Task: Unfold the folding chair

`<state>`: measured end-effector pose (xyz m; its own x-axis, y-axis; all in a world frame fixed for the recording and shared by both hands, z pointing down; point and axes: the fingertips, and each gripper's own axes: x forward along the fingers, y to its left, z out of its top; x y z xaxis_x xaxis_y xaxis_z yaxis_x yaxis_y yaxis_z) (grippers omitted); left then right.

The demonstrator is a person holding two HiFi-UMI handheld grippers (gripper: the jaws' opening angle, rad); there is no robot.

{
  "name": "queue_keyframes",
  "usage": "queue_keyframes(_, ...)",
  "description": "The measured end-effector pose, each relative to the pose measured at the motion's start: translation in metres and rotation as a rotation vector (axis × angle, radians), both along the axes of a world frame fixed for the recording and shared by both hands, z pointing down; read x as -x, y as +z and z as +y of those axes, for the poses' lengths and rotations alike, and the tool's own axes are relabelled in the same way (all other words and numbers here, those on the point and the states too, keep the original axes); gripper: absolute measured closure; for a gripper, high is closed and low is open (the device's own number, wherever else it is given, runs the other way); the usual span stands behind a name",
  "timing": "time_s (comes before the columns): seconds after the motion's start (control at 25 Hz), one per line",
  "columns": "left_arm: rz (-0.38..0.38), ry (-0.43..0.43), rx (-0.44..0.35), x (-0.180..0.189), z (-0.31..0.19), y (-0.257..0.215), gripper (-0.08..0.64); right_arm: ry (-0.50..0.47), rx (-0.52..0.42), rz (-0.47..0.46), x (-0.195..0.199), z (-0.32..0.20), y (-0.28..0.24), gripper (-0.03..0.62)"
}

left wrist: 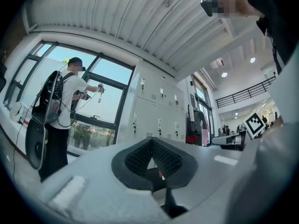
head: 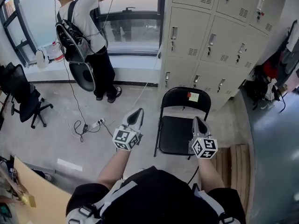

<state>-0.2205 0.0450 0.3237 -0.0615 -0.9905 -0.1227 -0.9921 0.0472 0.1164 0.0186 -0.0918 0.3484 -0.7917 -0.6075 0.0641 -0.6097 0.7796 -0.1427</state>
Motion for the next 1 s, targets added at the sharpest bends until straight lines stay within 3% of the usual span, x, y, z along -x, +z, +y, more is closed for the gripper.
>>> queue_keyframes(0.16, 0.024, 0.011, -0.023, -0.002, -0.002, -0.003, 0.563, 0.051, 0.016, -0.018, -0.006, -0.002, 0.001, 0.588)
queue_keyframes(0.48, 0.040, 0.043, -0.042, -0.015, -0.012, -0.007, 0.563, 0.066, 0.001, -0.012, -0.009, -0.003, -0.005, 0.588)
queue_keyframes(0.64, 0.036, 0.088, -0.041, -0.029, -0.021, -0.008, 0.563, 0.055, -0.014, 0.025, -0.009, -0.007, -0.005, 0.588)
queue_keyframes(1.0, 0.045, 0.091, -0.050, -0.040, -0.029, -0.010, 0.563, 0.021, -0.045, 0.015, -0.002, -0.006, -0.017, 0.588)
